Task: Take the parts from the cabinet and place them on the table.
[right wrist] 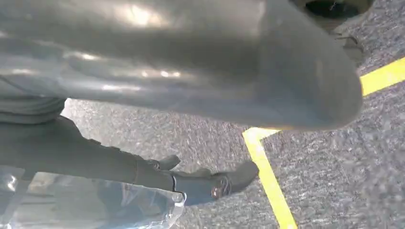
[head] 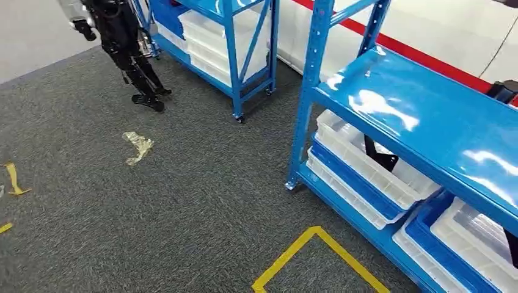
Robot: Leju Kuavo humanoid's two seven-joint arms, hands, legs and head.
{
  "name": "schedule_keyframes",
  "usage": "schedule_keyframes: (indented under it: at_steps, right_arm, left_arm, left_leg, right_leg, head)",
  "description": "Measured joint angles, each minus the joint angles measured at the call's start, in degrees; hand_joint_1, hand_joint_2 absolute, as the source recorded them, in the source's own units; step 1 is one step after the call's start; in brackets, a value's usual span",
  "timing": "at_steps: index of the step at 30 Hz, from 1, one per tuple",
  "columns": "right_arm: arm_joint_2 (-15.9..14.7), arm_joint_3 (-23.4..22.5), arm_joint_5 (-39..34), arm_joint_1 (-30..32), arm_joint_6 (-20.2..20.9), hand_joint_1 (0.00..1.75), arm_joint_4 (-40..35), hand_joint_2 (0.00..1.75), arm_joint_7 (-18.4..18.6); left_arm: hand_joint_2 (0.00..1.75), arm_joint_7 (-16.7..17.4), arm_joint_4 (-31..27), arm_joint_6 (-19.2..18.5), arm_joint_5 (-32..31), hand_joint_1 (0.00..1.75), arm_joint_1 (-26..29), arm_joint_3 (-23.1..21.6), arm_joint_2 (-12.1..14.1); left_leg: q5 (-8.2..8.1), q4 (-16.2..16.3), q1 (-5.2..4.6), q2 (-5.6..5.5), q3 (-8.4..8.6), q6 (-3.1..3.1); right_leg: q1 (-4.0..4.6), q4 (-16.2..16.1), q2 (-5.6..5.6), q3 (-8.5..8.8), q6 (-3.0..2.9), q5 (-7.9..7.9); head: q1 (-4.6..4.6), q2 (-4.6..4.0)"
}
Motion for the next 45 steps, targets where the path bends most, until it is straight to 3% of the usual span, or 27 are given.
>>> schedule_keyframes:
  at_steps: [1,2,3,5,6,7,9,10,11,12,16,18,20,22,25,26,27,31,32,33,34,36,37,40,41,42,45]
  right_arm:
    - [-0.07,0.00,-0.04,0.06,0.00,0.00,0.00,0.00,0.02]
    - [-0.09,0.00,-0.09,0.10,-0.02,0.00,0.00,0.00,0.04]
    - [-0.06,-0.02,-0.11,-0.03,-0.09,0.00,0.00,0.00,0.07]
    - [0.09,-0.02,-0.11,-0.23,-0.09,0.00,0.00,0.00,0.07]
    - [0.09,-0.02,-0.11,-0.19,-0.09,0.00,0.00,0.00,0.07]
    - [0.07,-0.02,-0.09,-0.08,-0.09,0.00,0.00,0.00,0.09]
    - [-0.07,-0.02,-0.04,0.09,-0.09,0.00,0.00,0.00,0.09]
    - [-0.02,-0.02,0.09,0.07,-0.09,0.00,0.00,0.00,0.09]
    - [0.09,-0.02,0.17,-0.02,-0.09,0.00,0.00,0.00,0.09]
    - [0.11,-0.02,0.24,-0.22,-0.09,0.00,0.00,0.00,0.09]
    - [0.07,-0.02,0.44,-0.01,0.18,0.00,0.00,0.00,0.02]
    - [0.04,-0.02,0.46,-0.08,0.24,0.00,0.00,0.00,0.02]
    - [0.07,0.00,0.50,-0.47,0.26,0.00,0.00,0.00,0.00]
    - [0.09,0.00,0.50,-0.38,0.26,0.00,0.00,0.00,0.00]
    - [-0.11,0.00,0.50,-0.21,0.26,0.00,0.00,0.00,0.00]
    - [-0.15,0.00,0.53,-0.32,0.26,0.00,0.00,0.00,0.00]
    - [0.11,0.00,0.55,-0.51,0.28,0.00,0.00,0.00,0.00]
    - [0.00,0.00,0.61,-0.45,0.28,0.00,0.00,0.00,0.00]
    - [-0.04,-0.02,0.63,-0.38,0.28,0.00,0.00,0.00,0.04]
    - [-0.11,-0.02,0.70,-0.44,0.28,0.00,0.00,0.00,0.07]
    - [-0.13,-0.02,0.77,-0.61,0.28,0.00,0.00,0.00,0.04]
    - [-0.04,-0.02,0.77,-0.74,0.28,0.00,0.00,0.00,0.00]
    - [-0.04,-0.02,0.68,-0.66,0.28,0.00,0.00,0.00,0.00]
    - [-0.17,-0.02,0.42,-0.46,0.15,0.00,0.00,0.00,0.00]
    - [-0.17,-0.02,0.33,-0.47,0.07,0.00,0.00,0.00,0.00]
    - [-0.11,-0.02,0.26,-0.50,0.02,0.00,0.00,0.00,0.00]
    - [-0.13,-0.02,0.28,-0.20,-0.13,0.00,0.00,0.00,0.00]
  left_arm:
    - [0.00,0.00,0.00,0.00,0.00,0.00,-0.08,-0.07,-0.07]
    - [0.00,0.00,0.00,0.00,-0.02,0.00,-0.11,-0.09,-0.04]
    - [0.00,0.00,0.02,0.00,-0.02,0.00,-0.04,-0.09,-0.04]
    - [0.00,0.00,0.02,0.00,0.02,0.00,0.26,-0.09,-0.04]
    - [0.00,0.00,0.02,0.00,0.04,0.00,0.36,-0.09,-0.04]
    - [0.00,0.00,0.02,0.00,0.04,0.00,0.44,-0.09,-0.04]
    - [0.00,-0.02,0.02,0.00,0.13,0.00,0.41,-0.09,-0.04]
    - [0.00,-0.02,0.02,0.00,0.13,0.00,0.41,-0.09,-0.04]
    - [0.00,-0.11,0.02,0.07,0.24,0.00,0.43,-0.09,0.02]
    - [0.00,-0.24,0.02,0.09,0.31,0.00,0.43,-0.09,0.04]
    - [0.00,-0.31,0.02,0.09,0.66,0.00,0.34,-0.07,0.02]
    - [0.00,-0.31,0.00,0.11,0.74,0.00,0.34,-0.07,0.02]
    - [0.00,-0.31,0.02,0.11,0.79,0.00,0.55,-0.07,0.04]
    - [0.00,-0.31,0.00,0.11,0.81,0.00,0.54,-0.07,0.09]
    - [0.00,-0.31,0.02,0.11,0.81,0.00,0.48,-0.07,0.00]
    - [0.00,-0.28,0.02,0.11,0.81,0.00,0.48,-0.07,0.00]
    - [0.00,-0.20,0.00,0.11,0.81,0.00,0.47,-0.07,0.11]
    - [0.00,-0.18,0.00,0.26,0.96,0.00,0.28,-0.07,0.09]
    - [0.00,-0.22,0.00,0.26,0.96,0.00,0.21,-0.07,0.07]
    - [0.00,-0.35,0.00,0.28,0.96,0.00,0.22,-0.07,0.07]
    - [0.00,-0.37,0.00,0.26,0.96,0.00,0.29,-0.07,0.04]
    - [0.00,-0.37,0.02,0.22,0.96,0.00,0.51,-0.07,0.02]
    - [0.00,-0.37,0.02,0.20,0.96,0.00,0.55,-0.07,0.02]
    - [0.00,-0.37,0.02,0.09,0.85,0.00,0.52,-0.07,0.02]
    - [0.00,-0.37,0.02,0.09,0.79,0.00,0.51,-0.07,0.04]
    - [0.00,-0.37,0.02,0.07,0.79,0.00,0.51,-0.07,0.11]
    - [0.00,-0.37,0.02,0.07,0.79,0.00,0.45,-0.07,0.15]
  left_leg:
    - [-0.38,0.21,0.41,-0.65,0.02,-0.52]
    - [-1.67,1.80,0.56,-4.05,-0.70,-0.81]
    - [-3.80,5.00,0.59,-5.84,-2.14,-0.79]
    - [-8.11,14.55,0.57,-7.35,-6.78,-0.78]
    - [-8.67,17.21,0.57,-7.50,-8.28,-0.74]
    - [-8.02,17.59,0.57,-7.59,-8.77,-0.62]
    - [-3.21,11.30,0.59,-8.11,-6.20,-0.17]
    - [-0.70,6.59,0.63,-9.31,-3.98,0.04]
    - [0.57,2.41,0.83,-13.00,-2.17,0.29]
    - [0.15,0.99,0.80,-13.29,-1.68,0.30]
    - [1.01,0.33,0.33,-10.46,-1.62,1.57]
    - [1.38,-0.07,0.23,-8.93,-1.04,2.34]
    - [1.35,-0.05,-0.04,-6.81,-1.16,2.44]
    - [1.27,-0.02,-0.04,-5.24,-1.26,2.44]
    - [0.93,0.06,0.17,-3.39,-1.01,1.98]
    - [0.68,0.15,0.08,-2.76,-0.74,1.59]
    - [0.29,0.27,-0.59,-2.30,-0.64,1.11]
    - [-0.07,-0.07,-0.36,-0.13,0.20,0.29]
    - [-0.78,0.63,0.16,-1.76,0.05,-0.24]
    - [-2.55,2.95,0.27,-4.82,-0.89,-0.38]
    - [-5.01,7.09,0.36,-6.42,-2.80,-0.48]
    - [-8.57,16.00,0.38,-7.50,-7.24,-0.61]
    - [-8.73,18.18,0.39,-7.60,-8.66,-0.59]
    - [-2.34,10.25,0.45,-8.13,-5.67,-0.10]
    - [0.30,4.86,0.59,-9.75,-3.14,0.13]
    - [0.66,1.87,0.75,-13.01,-2.00,0.34]
    - [0.62,1.30,-0.05,-11.44,-2.04,0.60]
  right_leg:
    - [-0.79,-0.24,0.65,0.24,-0.62,0.24]
    - [-0.89,-0.27,1.23,0.24,-0.82,0.23]
    - [-0.82,-0.26,1.81,0.24,-1.33,0.31]
    - [-0.50,-0.25,3.36,0.12,-1.87,0.33]
    - [-0.37,-0.24,4.06,0.13,-1.87,0.33]
    - [-0.28,-0.23,4.74,0.18,-1.87,0.33]
    - [-0.27,-0.17,6.39,0.38,-1.83,0.36]
    - [-0.28,-0.16,7.11,0.50,-1.79,0.38]
    - [-0.37,-0.16,7.70,0.45,-1.62,0.48]
    - [0.39,0.14,8.34,0.15,-1.40,0.52]
    - [-0.08,-0.19,10.63,-1.08,0.23,1.25]
    - [0.15,3.48,4.71,-2.91,-0.17,-1.09]
    - [-0.05,12.67,3.12,-7.22,-0.49,-5.15]
    - [-0.29,17.53,2.70,-9.39,0.10,-6.28]
    - [-0.72,6.90,1.27,-3.42,1.94,-2.02]
    - [-0.76,1.41,-1.06,-0.21,2.32,-0.54]
    - [-0.53,0.19,-3.40,0.43,1.68,-0.76]
    - [-0.35,0.00,-0.38,0.28,0.18,-0.34]
    - [-1.19,-0.22,0.46,0.49,-0.20,-0.14]
    - [-1.04,-0.22,1.00,0.45,-0.61,-0.14]
    - [-0.95,-0.22,1.57,0.40,-1.26,-0.04]
    - [-0.64,-0.20,3.12,0.35,-1.47,0.06]
    - [-0.53,-0.18,3.91,0.36,-1.47,0.06]
    - [-0.48,-0.15,6.12,0.61,-1.39,0.12]
    - [-0.50,-0.15,6.89,0.70,-1.29,0.18]
    - [-0.38,-0.04,7.42,0.59,-1.04,0.26]
    - [-0.49,-0.36,9.14,-0.01,0.13,0.77]
  head:
    - [-0.04,0.00]
    - [-0.29,0.00]
    - [-0.28,0.00]
    - [-0.35,0.00]
    - [-0.33,0.00]
    - [-0.33,0.00]
    - [-0.31,0.00]
    - [-0.35,0.00]
    - [-0.33,0.00]
    - [-0.24,0.00]
    - [-0.26,0.00]
    - [0.24,0.00]
    - [0.33,0.00]
    - [0.37,0.00]
    - [0.37,0.00]
    - [0.39,0.00]
    - [0.57,0.00]
    - [0.00,0.00]
    - [-0.07,0.00]
    - [-0.26,0.00]
    - [-0.42,0.00]
    - [-0.42,0.00]
    - [-0.39,0.00]
    - [-0.42,0.00]
    - [-0.46,0.00]
    - [-0.39,0.00]
    - [-0.33,0.00]
